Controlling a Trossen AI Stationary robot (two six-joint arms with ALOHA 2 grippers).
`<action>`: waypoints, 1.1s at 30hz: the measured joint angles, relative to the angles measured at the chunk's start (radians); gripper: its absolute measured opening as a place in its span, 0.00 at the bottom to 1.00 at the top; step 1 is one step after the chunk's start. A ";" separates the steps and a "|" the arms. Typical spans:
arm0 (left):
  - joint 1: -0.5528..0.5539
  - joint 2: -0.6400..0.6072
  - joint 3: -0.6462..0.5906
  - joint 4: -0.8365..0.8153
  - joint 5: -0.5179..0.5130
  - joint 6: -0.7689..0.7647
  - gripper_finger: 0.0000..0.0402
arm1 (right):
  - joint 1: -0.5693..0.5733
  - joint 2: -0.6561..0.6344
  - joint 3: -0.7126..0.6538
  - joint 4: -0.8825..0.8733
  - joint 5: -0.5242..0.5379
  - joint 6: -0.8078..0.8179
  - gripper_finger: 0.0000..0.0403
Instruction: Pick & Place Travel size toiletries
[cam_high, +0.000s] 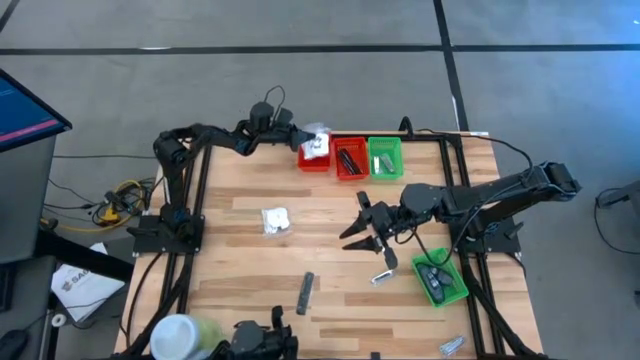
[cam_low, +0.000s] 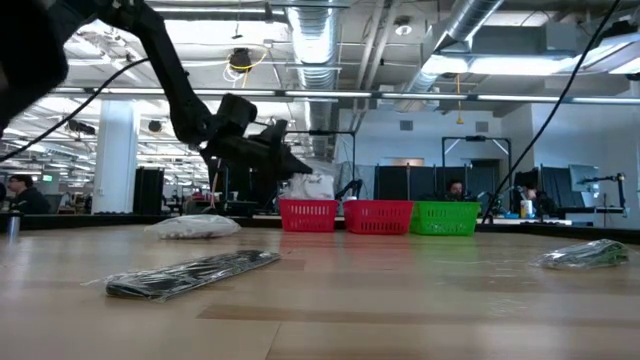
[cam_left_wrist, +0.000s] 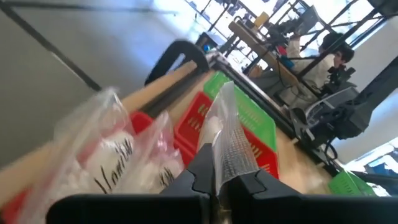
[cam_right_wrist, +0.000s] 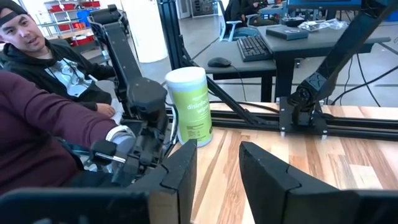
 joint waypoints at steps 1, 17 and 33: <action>0.000 0.011 0.002 0.000 0.004 -0.011 0.01 | 0.001 0.000 0.000 0.000 0.000 0.000 0.28; 0.001 0.043 0.008 -0.006 -0.044 -0.043 0.08 | 0.005 0.000 0.000 -0.001 -0.001 0.000 0.28; -0.003 -0.121 -0.001 -0.230 -0.194 0.139 0.39 | 0.011 0.000 0.000 -0.009 -0.002 0.004 0.28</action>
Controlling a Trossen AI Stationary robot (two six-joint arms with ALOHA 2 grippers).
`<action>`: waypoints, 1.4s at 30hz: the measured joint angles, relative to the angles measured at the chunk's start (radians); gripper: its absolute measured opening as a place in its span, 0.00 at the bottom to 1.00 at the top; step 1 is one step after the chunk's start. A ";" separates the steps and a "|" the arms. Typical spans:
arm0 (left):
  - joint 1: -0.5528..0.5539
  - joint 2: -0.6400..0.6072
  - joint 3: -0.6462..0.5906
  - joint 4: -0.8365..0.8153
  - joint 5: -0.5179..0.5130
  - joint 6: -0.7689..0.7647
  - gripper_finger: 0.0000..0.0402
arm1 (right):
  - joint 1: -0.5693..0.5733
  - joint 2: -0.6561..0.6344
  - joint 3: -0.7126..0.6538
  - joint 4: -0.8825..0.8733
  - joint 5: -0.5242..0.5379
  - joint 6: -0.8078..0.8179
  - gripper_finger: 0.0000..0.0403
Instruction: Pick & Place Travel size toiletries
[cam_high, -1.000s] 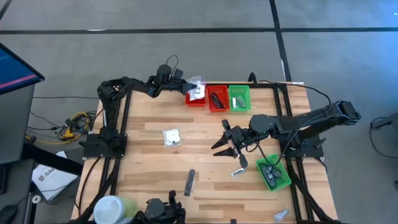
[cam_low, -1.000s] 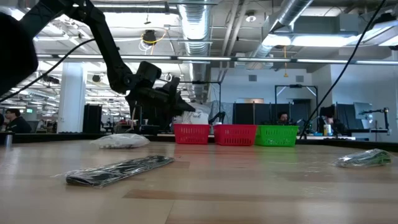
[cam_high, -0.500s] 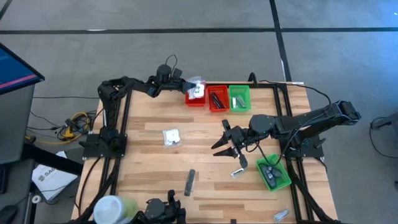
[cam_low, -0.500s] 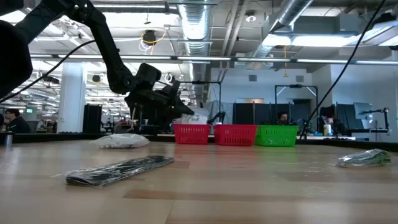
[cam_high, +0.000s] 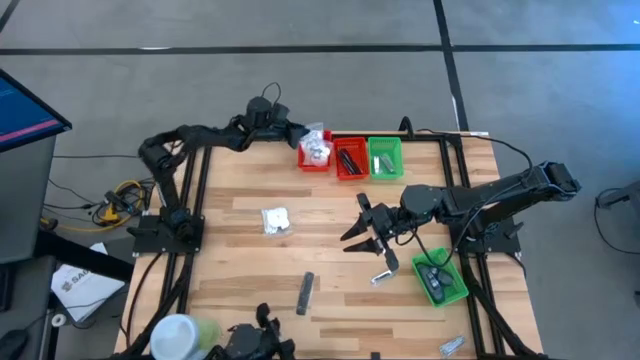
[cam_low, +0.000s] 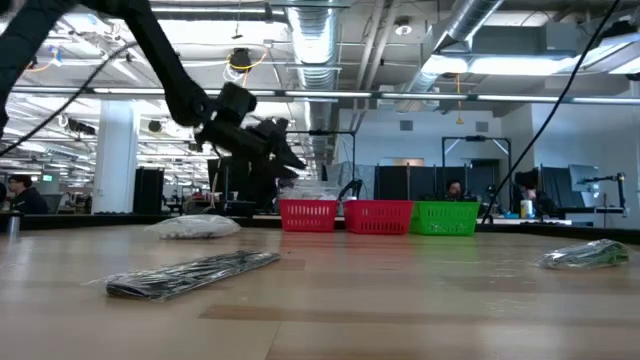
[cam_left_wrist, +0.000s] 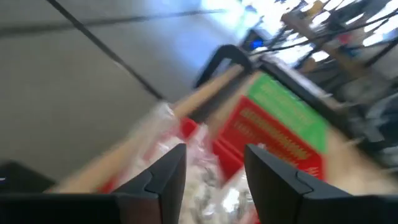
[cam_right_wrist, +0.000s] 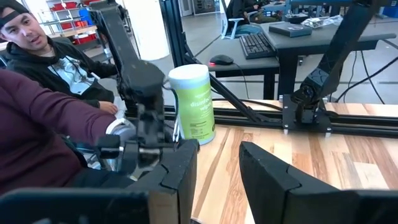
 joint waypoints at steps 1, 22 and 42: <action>-0.008 -0.032 0.000 -0.047 -0.039 0.040 0.39 | 0.001 0.000 0.000 0.000 0.000 0.000 0.28; -0.214 0.009 0.117 -0.487 -0.279 0.379 0.00 | 0.000 0.000 0.000 0.007 -0.001 0.011 0.28; -0.213 -0.051 0.210 -0.602 -0.356 0.336 0.00 | 0.000 0.000 0.000 -0.022 0.000 0.011 0.28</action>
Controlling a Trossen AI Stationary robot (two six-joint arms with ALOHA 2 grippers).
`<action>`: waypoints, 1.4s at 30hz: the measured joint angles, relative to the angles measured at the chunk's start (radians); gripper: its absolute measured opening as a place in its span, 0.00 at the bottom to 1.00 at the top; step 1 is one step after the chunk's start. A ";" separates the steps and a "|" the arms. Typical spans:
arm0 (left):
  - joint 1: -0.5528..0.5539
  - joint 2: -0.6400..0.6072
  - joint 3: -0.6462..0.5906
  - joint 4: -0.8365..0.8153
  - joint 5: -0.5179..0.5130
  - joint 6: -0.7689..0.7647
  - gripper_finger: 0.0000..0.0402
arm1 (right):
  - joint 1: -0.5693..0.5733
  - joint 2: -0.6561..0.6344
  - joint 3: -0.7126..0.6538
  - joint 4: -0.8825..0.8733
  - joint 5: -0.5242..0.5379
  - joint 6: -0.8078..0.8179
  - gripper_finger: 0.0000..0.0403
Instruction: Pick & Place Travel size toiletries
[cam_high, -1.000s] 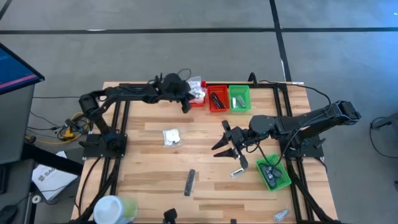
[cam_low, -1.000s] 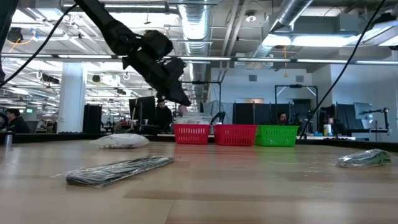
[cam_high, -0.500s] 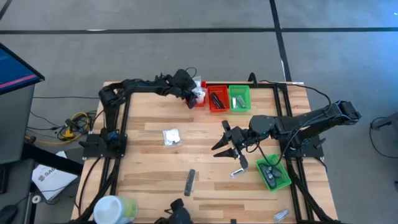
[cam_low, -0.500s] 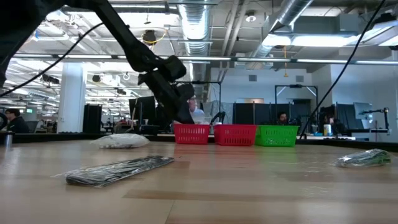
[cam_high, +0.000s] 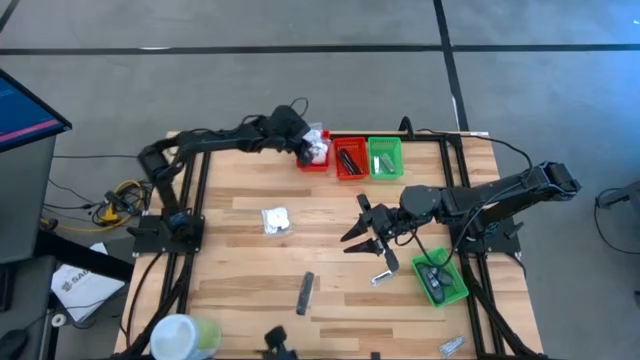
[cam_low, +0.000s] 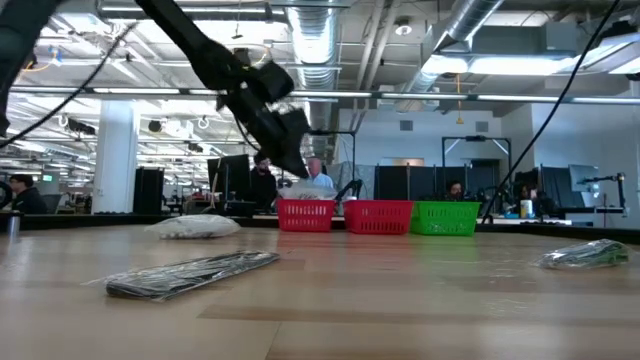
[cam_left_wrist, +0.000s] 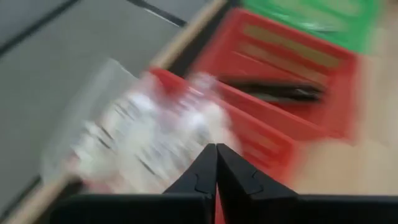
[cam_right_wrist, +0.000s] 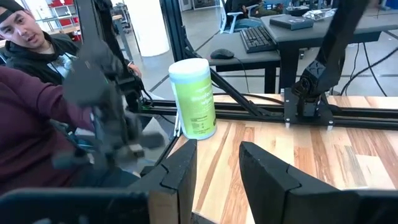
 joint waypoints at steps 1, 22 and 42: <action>-0.011 -0.035 -0.018 -0.024 0.011 -0.013 0.00 | 0.000 0.000 0.000 -0.001 0.000 0.000 0.28; -0.497 -0.610 -0.581 -0.095 -0.303 -0.413 0.00 | -0.017 0.002 0.000 -0.033 0.029 0.036 0.28; -0.882 -0.505 -0.728 -0.063 -0.505 -0.218 0.50 | -0.043 0.002 0.000 -0.046 0.032 0.061 0.28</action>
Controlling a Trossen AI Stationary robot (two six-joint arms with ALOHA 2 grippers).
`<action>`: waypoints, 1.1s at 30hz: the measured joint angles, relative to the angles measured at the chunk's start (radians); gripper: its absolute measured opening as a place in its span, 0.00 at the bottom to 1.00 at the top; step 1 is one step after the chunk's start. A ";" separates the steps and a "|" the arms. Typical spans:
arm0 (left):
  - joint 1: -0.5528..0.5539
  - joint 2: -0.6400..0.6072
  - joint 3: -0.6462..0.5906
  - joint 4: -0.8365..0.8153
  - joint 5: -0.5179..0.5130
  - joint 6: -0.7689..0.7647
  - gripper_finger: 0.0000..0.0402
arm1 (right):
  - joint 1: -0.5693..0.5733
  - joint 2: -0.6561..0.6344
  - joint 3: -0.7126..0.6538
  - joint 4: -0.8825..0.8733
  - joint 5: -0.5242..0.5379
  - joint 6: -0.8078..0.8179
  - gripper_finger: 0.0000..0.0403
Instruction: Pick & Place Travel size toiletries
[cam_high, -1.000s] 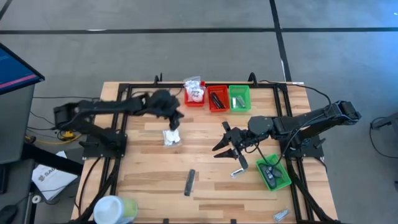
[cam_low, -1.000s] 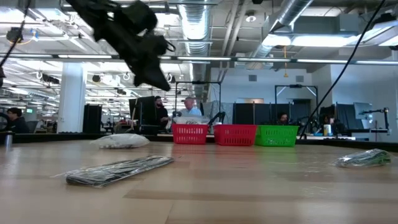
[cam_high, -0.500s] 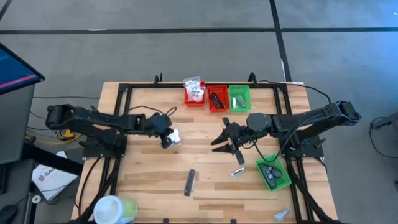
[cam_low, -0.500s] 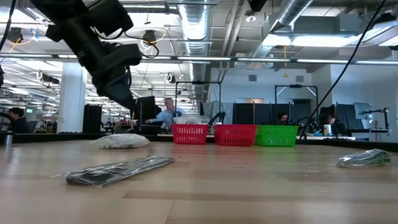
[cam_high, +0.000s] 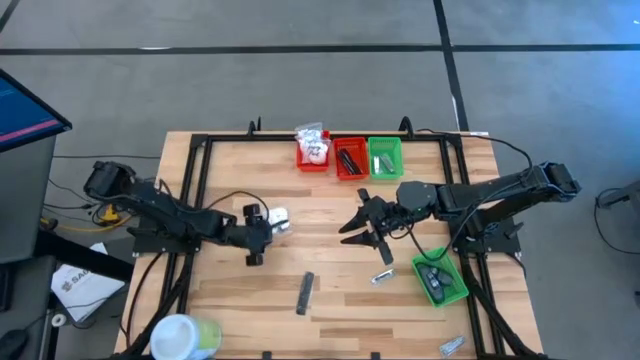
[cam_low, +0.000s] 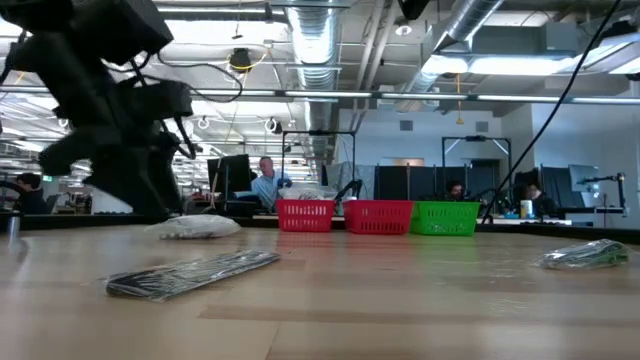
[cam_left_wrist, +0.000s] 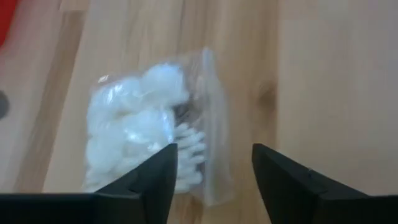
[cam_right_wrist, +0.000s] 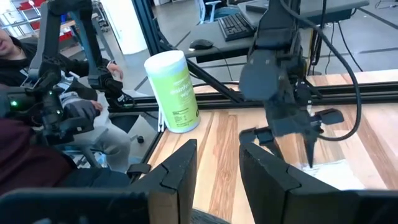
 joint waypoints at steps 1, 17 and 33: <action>-0.008 0.021 0.000 -0.002 -0.023 0.001 0.51 | 0.000 0.000 0.000 0.000 0.000 0.000 0.28; -0.002 0.180 0.036 0.033 -0.102 -0.037 0.20 | 0.000 0.000 0.000 -0.006 0.000 0.000 0.28; 0.001 0.076 0.042 0.041 -0.111 -0.021 0.00 | 0.000 0.000 0.000 -0.010 0.000 -0.004 0.28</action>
